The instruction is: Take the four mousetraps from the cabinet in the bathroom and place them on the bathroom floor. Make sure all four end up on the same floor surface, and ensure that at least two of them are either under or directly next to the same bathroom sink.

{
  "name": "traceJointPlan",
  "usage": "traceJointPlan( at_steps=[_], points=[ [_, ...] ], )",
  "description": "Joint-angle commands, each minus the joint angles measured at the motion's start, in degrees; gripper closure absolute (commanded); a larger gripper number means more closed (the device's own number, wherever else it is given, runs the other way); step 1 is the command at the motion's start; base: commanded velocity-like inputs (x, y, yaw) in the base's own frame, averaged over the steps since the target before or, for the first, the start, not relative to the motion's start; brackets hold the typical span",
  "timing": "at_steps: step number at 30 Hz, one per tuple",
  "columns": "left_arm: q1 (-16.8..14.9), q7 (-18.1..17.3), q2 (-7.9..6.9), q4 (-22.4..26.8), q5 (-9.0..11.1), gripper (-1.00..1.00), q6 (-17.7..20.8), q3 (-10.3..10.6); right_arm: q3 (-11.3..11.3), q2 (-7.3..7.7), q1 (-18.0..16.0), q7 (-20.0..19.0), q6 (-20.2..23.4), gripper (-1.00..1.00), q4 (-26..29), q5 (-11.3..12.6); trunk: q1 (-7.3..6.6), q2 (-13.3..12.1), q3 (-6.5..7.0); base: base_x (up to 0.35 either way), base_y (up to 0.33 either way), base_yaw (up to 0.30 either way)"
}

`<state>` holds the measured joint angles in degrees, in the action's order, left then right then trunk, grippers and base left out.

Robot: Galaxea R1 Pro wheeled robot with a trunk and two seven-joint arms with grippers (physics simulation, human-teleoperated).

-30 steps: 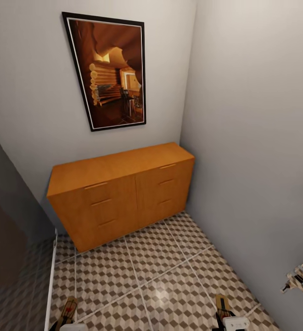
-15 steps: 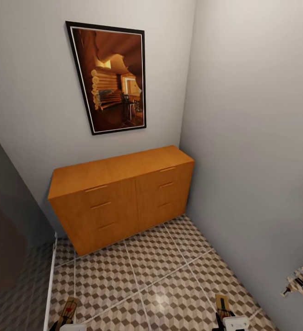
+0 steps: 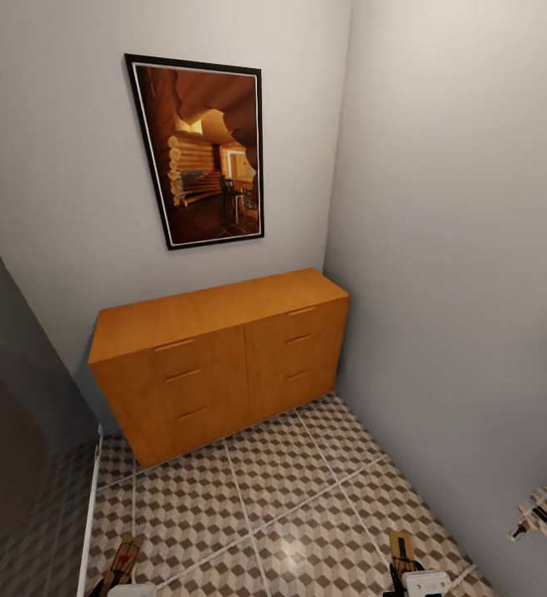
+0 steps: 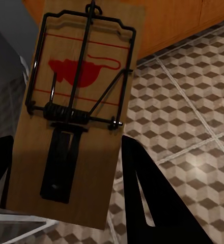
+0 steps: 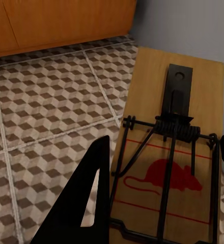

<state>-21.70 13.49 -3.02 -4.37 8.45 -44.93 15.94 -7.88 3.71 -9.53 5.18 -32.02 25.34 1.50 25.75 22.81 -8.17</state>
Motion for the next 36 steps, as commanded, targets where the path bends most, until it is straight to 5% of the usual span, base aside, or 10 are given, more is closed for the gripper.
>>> traceJointPlan(
  at_steps=[1, 36],
  points=[
    [-0.1, 0.3, 0.03, -0.2, 0.3, 1.0, -0.2, 0.5, -0.5, 0.05, -0.1, 0.4, -0.1, 1.0, 0.0, 0.3, 0.04, 0.1, -0.02, 0.0, 0.0, 0.0],
    [-0.1, 0.3, 0.12, -0.2, 0.3, 1.0, -0.2, 0.5, -0.5, -0.01, -0.1, 0.3, -0.1, 1.0, 0.0, 0.3, 0.04, 0.1, 3.23, 0.0, 0.0, 0.0]
  ],
)
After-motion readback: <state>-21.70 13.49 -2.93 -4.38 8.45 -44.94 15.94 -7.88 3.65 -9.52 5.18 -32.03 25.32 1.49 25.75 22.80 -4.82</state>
